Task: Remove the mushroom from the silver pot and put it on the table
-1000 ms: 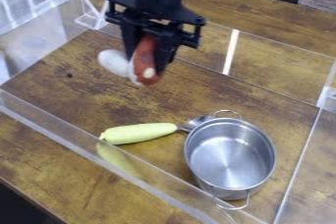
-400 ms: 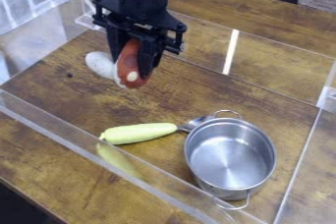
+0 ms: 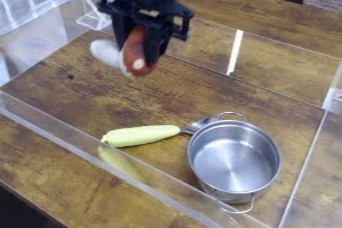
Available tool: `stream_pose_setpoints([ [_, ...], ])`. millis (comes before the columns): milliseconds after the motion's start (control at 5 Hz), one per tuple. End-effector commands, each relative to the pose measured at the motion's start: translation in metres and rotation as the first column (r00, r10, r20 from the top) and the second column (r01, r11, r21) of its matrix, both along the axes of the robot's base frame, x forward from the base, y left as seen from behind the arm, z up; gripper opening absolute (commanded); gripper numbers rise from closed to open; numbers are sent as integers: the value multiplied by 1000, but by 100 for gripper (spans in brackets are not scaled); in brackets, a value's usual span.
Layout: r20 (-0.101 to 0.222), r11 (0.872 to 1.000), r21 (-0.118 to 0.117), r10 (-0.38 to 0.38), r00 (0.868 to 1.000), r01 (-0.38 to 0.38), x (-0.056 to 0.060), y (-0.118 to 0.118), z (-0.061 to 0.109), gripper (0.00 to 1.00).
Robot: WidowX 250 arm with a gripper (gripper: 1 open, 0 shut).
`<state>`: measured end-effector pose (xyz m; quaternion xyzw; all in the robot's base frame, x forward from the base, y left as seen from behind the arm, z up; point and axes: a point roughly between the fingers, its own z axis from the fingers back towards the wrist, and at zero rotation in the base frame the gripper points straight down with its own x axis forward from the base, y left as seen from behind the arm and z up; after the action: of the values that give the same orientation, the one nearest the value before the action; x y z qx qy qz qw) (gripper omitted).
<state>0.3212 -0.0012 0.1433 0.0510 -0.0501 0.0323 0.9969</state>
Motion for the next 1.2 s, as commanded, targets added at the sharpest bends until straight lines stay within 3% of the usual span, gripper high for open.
stream_pose_setpoints([
  [0, 48, 1000, 5, 17, 999, -17, 6, 5, 7, 0],
  [200, 41, 1000, 6, 15, 999, -15, 0, 1, 3, 0],
  [600, 39, 1000, -14, -16, 999, 16, 39, -16, 0, 0],
  [800, 30, 995, -16, -95, 995, 96, 51, -13, -19, 0],
  [1000, 22, 992, -20, -124, 992, 125, 57, -8, -39, 0],
])
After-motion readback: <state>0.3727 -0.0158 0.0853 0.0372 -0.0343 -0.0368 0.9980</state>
